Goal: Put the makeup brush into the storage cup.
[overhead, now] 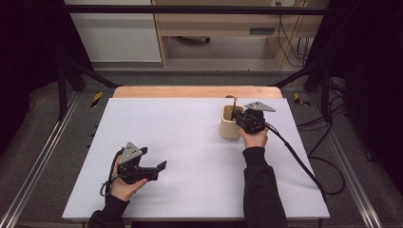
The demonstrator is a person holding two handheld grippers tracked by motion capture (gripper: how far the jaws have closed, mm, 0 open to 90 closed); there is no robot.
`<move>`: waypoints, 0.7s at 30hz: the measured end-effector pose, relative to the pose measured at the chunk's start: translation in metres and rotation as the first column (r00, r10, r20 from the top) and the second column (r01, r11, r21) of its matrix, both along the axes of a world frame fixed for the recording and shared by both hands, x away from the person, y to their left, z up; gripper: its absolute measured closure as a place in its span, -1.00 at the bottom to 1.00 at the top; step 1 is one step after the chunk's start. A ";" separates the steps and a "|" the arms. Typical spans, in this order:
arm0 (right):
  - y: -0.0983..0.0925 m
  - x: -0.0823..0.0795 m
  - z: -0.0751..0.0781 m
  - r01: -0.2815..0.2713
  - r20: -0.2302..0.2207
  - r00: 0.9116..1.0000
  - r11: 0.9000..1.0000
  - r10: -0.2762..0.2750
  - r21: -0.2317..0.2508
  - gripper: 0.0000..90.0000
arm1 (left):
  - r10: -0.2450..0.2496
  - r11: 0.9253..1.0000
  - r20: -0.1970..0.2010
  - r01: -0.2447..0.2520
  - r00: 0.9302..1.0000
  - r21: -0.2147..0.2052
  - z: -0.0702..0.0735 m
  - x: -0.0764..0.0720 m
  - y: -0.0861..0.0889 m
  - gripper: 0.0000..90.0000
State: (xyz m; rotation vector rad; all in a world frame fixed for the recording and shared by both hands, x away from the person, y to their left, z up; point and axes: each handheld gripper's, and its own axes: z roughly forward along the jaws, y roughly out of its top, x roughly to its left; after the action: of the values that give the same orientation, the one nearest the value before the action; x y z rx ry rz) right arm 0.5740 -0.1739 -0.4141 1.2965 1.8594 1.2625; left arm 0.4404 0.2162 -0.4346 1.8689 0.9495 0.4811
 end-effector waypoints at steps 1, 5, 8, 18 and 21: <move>-0.001 -0.001 0.000 0.000 0.004 1.000 1.000 0.000 0.000 0.77 | 0.000 1.000 0.000 0.000 1.000 -0.001 0.000 0.000 0.000 -0.81; -0.003 -0.006 0.004 -0.001 0.018 1.000 1.000 0.001 -0.004 0.70 | 0.002 1.000 0.000 -0.002 1.000 -0.002 0.000 0.000 0.000 -0.81; -0.005 -0.012 0.008 -0.010 0.037 0.999 1.000 0.010 -0.002 0.62 | 0.005 1.000 0.001 -0.005 1.000 -0.008 0.000 0.000 0.001 -0.81; -0.010 -0.043 0.018 -0.081 0.053 0.995 0.997 0.081 -0.003 0.19 | 0.008 1.000 -0.001 -0.008 1.000 -0.012 0.000 0.000 0.002 -0.81; -0.012 -0.053 0.019 -0.103 0.050 0.993 0.995 0.103 0.003 0.03 | 0.012 1.000 -0.003 -0.012 1.000 -0.013 0.001 0.001 0.003 -0.81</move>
State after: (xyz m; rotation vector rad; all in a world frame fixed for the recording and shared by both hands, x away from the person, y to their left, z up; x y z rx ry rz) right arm 0.5207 -0.1861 -0.3955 1.1748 1.9100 1.3417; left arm 0.4411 0.2193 -0.4341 1.8533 0.9635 0.4784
